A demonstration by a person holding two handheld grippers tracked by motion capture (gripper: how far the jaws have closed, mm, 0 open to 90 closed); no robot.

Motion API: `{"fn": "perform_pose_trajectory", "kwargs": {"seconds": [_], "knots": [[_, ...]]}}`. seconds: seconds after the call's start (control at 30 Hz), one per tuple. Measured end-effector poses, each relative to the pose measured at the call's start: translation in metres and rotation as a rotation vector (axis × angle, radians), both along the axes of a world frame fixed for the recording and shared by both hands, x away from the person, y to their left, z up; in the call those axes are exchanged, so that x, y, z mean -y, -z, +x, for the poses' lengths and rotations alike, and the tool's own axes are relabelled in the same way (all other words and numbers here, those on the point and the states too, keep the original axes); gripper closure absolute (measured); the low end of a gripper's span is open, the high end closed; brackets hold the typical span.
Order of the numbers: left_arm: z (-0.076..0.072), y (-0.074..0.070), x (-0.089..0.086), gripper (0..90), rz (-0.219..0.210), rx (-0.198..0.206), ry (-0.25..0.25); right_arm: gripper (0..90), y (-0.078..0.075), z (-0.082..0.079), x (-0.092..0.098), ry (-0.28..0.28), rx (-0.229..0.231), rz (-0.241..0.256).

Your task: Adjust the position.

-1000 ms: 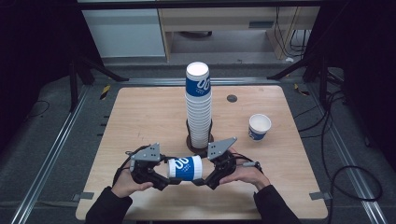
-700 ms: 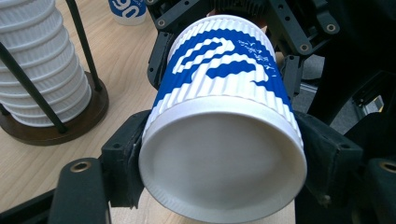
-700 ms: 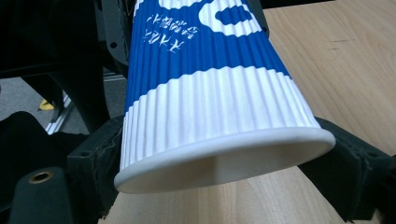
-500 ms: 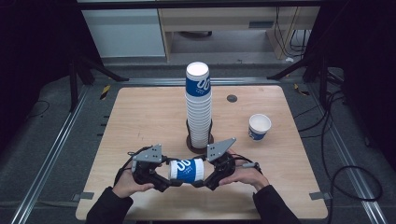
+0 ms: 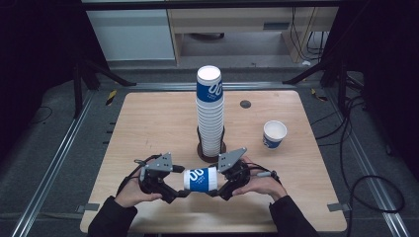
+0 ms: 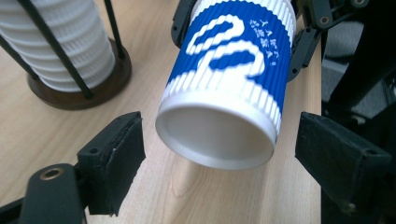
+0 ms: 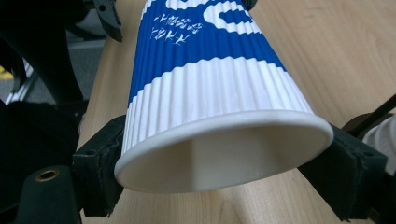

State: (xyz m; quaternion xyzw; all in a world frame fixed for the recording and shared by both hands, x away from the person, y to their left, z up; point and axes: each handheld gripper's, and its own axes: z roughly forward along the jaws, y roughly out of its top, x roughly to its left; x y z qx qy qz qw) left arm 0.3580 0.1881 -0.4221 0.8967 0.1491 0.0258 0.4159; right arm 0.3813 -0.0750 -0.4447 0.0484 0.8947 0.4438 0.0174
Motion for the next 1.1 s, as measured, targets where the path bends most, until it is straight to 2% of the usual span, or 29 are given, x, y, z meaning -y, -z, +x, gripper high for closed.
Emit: {"fn": "perform_pose_trajectory", "kwargs": {"seconds": [0.07, 0.1, 0.3, 0.43, 0.63, 0.73, 0.8, 0.87, 1.1], "knots": [[0.0, 0.001, 0.001, 15.0, 0.009, 0.001, 0.004, 15.9, 0.003, -0.002, -0.004, -0.01, 0.002, -0.023], [-0.001, 0.004, 0.006, 14.8, 0.04, -0.007, 0.021, 15.9, 0.004, -0.003, -0.007, -0.017, -0.001, -0.037], [-0.004, 0.015, 0.017, 15.8, 0.126, -0.023, 0.07, 16.0, 0.006, -0.008, -0.016, -0.058, 0.008, -0.069], [-0.005, 0.017, 0.019, 20.7, 0.137, -0.032, 0.098, 16.0, 0.006, -0.011, -0.019, -0.084, 0.012, -0.084], [-0.005, 0.017, 0.019, 26.0, 0.14, -0.042, 0.113, 15.8, 0.007, -0.012, -0.02, -0.09, 0.012, -0.092], [-0.004, 0.017, 0.018, 26.3, 0.132, -0.044, 0.115, 14.8, 0.007, -0.012, -0.019, -0.089, 0.015, -0.087], [-0.003, 0.016, 0.016, 26.3, 0.106, -0.038, 0.094, 12.5, 0.005, -0.011, -0.018, -0.072, 0.017, -0.065], [-0.002, 0.014, 0.013, 26.3, 0.098, -0.028, 0.074, 9.4, 0.003, -0.009, -0.016, -0.05, 0.012, -0.047], [0.005, 0.004, -0.005, 26.4, -0.017, -0.003, -0.01, 7.7, -0.014, 0.001, 0.003, 0.058, 0.004, 0.09]]}}
